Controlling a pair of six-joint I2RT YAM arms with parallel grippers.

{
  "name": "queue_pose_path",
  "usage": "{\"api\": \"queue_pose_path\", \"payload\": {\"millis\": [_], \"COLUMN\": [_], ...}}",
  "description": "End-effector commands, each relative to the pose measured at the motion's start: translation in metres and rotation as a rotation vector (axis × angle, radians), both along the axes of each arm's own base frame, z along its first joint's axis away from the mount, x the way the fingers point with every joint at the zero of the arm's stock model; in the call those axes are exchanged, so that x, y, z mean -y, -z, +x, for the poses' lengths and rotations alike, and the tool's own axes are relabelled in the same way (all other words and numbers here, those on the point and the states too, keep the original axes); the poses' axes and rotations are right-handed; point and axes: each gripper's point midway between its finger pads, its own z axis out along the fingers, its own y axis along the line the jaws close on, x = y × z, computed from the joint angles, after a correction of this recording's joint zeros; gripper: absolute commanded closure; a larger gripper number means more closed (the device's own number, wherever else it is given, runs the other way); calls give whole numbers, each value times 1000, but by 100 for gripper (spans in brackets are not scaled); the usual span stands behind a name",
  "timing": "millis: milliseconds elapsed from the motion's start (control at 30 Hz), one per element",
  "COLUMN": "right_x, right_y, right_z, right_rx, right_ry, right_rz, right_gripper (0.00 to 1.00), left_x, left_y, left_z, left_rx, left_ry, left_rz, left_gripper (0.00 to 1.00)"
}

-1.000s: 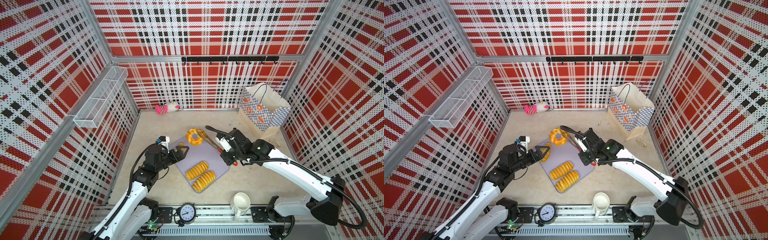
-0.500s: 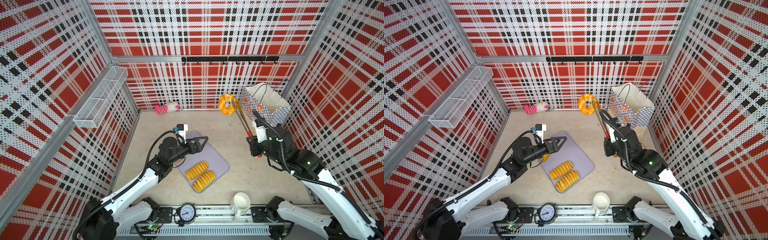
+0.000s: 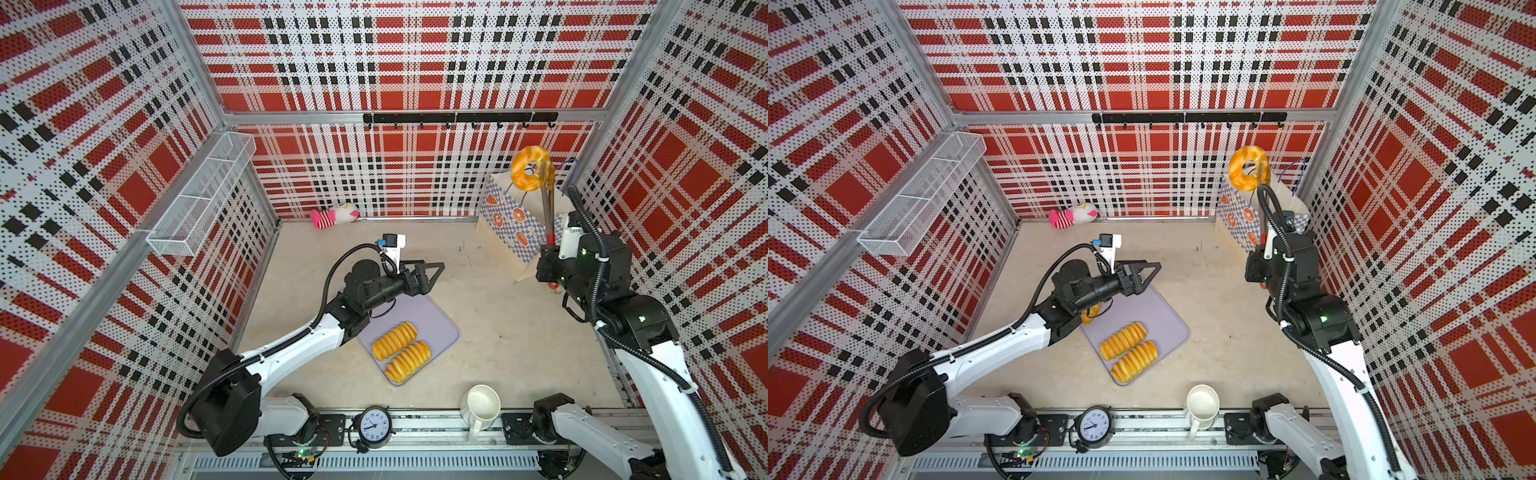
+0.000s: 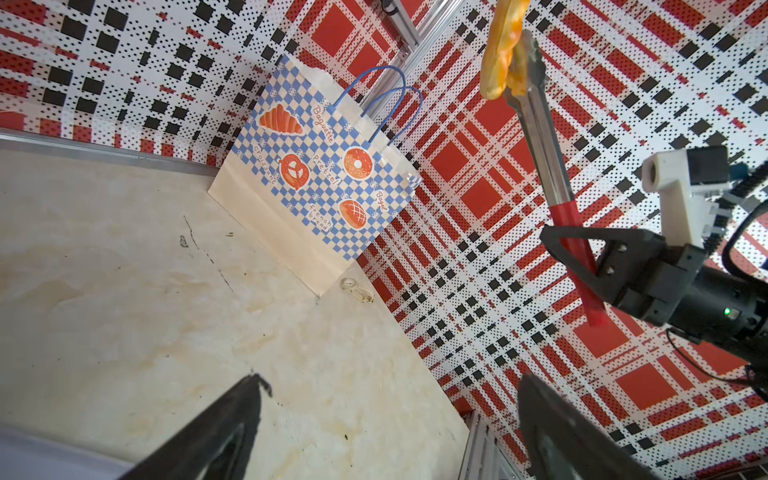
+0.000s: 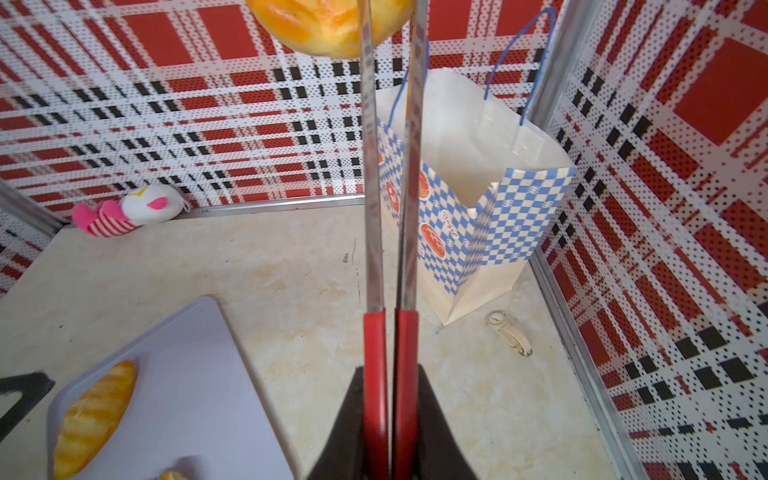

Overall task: Place the fake bread into the paper bag
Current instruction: 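Carry the ring bun in the tongs over the paper bag, then open the tongs with the right gripper to drop the ring bun into the bag, then swing the empty tongs with the right gripper back toward the tray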

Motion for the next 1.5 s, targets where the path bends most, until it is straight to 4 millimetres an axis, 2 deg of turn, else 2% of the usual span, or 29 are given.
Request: {"api": "queue_pose_path", "payload": {"millis": [0, 133, 400, 667, 833, 933, 1200, 1467], "right_x": [12, 30, 50, 74, 85, 83, 78, 76], "right_y": [-20, -16, 13, 67, 88, 98, 103, 77], "right_z": [15, 23, 47, 61, 64, 66, 66, 53], "right_rx": [96, 116, 44, -66, -113, -138, -127, -69], "right_ry": [23, 56, 116, 168, 183, 163, 129, 129], "right_rz": [47, 90, 88, 98, 91, 79, 74, 75], "right_gripper": [85, 86, 86, 85, 81, 78, 72, 69], "left_x": [12, 22, 40, 52, 54, 53, 45, 42], "left_y": [-30, -29, -24, -18, -17, -17, -13, -17], "left_z": [-1, 7, 19, 26, 28, 28, 27, 21], "left_rx": [123, 136, 137, 127, 124, 122, 109, 103], "left_ry": [48, 61, 98, 131, 134, 135, 105, 109], "left_rz": [-45, -39, -45, -53, -57, -58, -59, -80], "left_gripper": [2, 2, 2, 2, 2, 2, 1, 1]}}
